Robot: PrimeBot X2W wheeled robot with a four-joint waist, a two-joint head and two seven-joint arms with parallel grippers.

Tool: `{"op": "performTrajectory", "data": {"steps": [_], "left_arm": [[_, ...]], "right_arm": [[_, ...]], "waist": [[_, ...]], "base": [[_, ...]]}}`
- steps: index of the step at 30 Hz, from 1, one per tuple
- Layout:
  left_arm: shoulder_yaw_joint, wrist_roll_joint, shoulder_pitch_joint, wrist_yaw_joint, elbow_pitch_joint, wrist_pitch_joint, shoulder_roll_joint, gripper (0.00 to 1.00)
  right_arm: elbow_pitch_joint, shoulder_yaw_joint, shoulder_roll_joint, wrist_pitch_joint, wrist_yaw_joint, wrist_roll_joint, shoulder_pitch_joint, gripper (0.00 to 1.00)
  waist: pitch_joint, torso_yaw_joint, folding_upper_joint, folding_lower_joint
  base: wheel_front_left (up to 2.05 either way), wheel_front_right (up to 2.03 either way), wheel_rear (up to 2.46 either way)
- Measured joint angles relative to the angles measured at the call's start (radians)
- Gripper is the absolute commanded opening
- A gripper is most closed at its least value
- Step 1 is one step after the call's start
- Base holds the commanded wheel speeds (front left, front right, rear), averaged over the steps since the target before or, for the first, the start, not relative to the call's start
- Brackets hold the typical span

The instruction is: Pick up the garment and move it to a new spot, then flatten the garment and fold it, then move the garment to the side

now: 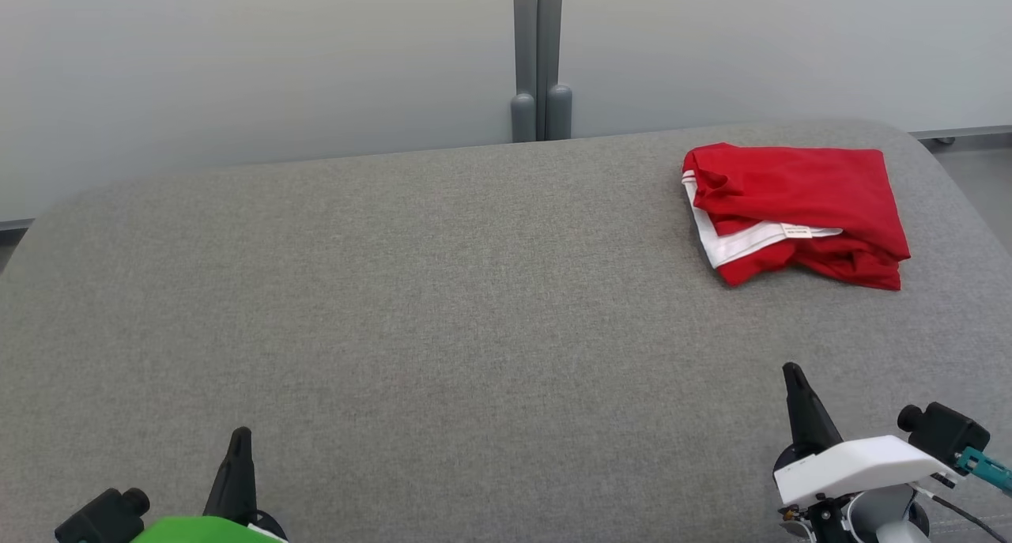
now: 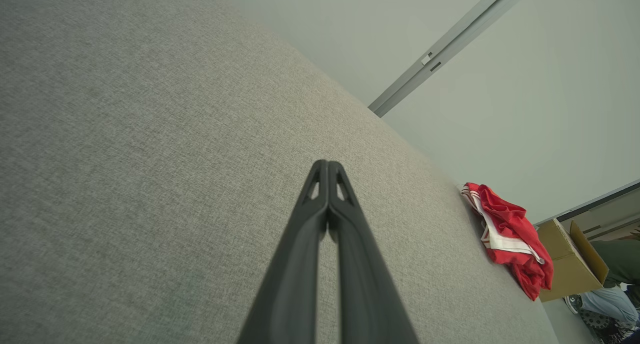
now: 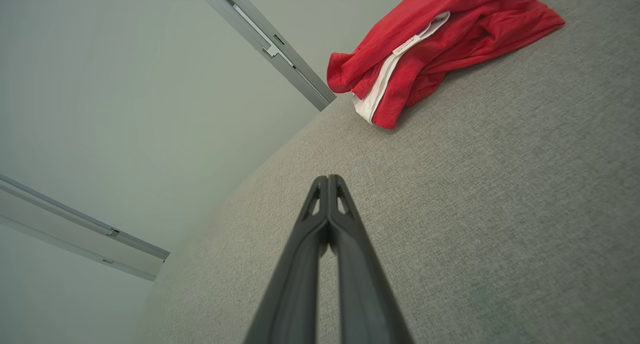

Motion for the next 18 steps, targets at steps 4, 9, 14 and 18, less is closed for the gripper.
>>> {"op": "performTrajectory", "data": {"steps": [4,9,14,18], "left_arm": [[0.009,-0.050,-0.001,-0.011,0.006,0.012,0.000,0.00],[0.020,-0.109,-0.021,-0.022,0.020,0.025,0.001,0.00],[0.025,-0.167,-0.038,-0.031,0.033,0.037,0.001,0.00],[0.030,-0.208,-0.044,-0.041,0.039,0.048,0.002,0.00]], "right_arm": [[0.006,-0.015,-0.004,0.011,0.008,0.054,-0.015,0.00],[0.013,-0.028,-0.007,0.027,0.017,0.120,-0.021,0.00],[0.020,-0.046,-0.012,0.037,0.028,0.186,-0.037,0.00],[0.029,-0.056,-0.015,0.049,0.038,0.240,-0.040,0.00]], "waist": [[0.003,0.002,0.0000,0.0000],[0.008,0.004,0.0000,0.0000],[0.012,0.006,0.0000,0.0000],[0.015,0.008,0.0000,0.0000]], "base": [[0.00,0.00,0.00],[0.00,0.00,0.00],[0.00,0.00,0.00],[0.00,0.00,0.00]]}}
